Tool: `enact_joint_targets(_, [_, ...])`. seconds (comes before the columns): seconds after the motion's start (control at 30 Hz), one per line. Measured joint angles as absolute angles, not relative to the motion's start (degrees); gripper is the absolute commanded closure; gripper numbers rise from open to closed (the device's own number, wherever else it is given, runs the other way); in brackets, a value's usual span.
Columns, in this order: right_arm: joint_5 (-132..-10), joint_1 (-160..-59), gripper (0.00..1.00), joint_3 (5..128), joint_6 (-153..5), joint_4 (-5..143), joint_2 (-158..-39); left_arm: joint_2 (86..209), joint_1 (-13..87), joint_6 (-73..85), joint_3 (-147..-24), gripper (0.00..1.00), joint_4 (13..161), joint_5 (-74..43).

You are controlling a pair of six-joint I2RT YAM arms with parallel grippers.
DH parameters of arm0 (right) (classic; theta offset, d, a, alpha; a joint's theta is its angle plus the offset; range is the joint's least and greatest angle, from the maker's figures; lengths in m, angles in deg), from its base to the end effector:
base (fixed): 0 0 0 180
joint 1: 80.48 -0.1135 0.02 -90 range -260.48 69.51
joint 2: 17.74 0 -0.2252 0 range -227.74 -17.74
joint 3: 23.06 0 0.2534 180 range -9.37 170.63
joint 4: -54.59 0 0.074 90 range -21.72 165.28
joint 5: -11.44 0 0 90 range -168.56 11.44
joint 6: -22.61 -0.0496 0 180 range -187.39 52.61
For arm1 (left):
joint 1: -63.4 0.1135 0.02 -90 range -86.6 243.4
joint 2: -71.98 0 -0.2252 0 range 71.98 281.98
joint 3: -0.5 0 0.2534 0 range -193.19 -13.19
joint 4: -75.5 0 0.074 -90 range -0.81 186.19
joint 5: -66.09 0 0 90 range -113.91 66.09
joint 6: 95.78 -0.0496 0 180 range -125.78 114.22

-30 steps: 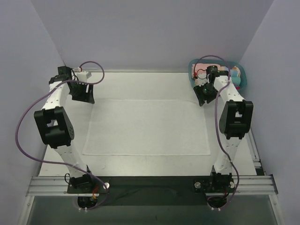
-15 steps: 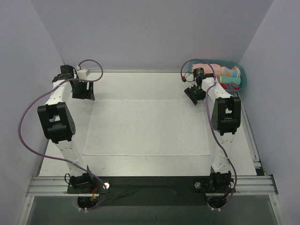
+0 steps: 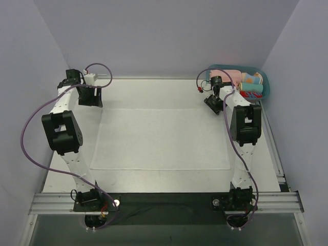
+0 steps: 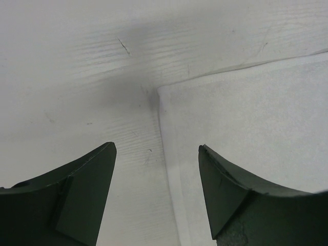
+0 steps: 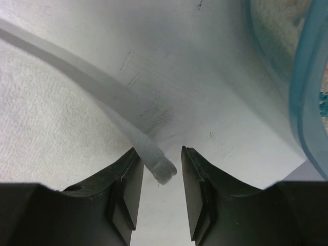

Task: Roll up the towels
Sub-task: Fold the towel

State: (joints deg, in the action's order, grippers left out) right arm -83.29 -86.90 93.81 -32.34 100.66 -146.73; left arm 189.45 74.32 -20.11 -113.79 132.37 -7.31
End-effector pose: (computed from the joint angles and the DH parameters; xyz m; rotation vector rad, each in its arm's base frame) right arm 0.4720 0.0490 0.1304 -0.8949 2.4507 -0.2882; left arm 0.4323 0.0690 0.1939 0.1762 2.5590 -0.2150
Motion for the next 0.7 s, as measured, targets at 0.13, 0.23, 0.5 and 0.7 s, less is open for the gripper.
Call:
enact_joint_targets(0.13, [-83.38,-86.9,0.71,93.74,-31.34,100.58,-146.73,191.84,74.02,-20.11,-115.69,0.24,132.11,-8.07])
enact_joint_targets(0.23, [-83.45,-86.9,0.85,93.74,-30.88,100.53,-146.73,193.56,73.56,-20.17,-116.83,0.25,132.06,-8.68])
enact_joint_targets(0.5, [-83.42,-86.9,1.0,93.74,-30.29,100.53,-146.71,196.18,72.25,-20.48,-119.14,0.25,132.15,-9.16])
enact_joint_targets(0.7, [-83.32,-86.9,1.0,93.74,-29.76,100.53,-146.47,198.35,72.11,-20.85,-122.44,0.32,132.04,-9.19])
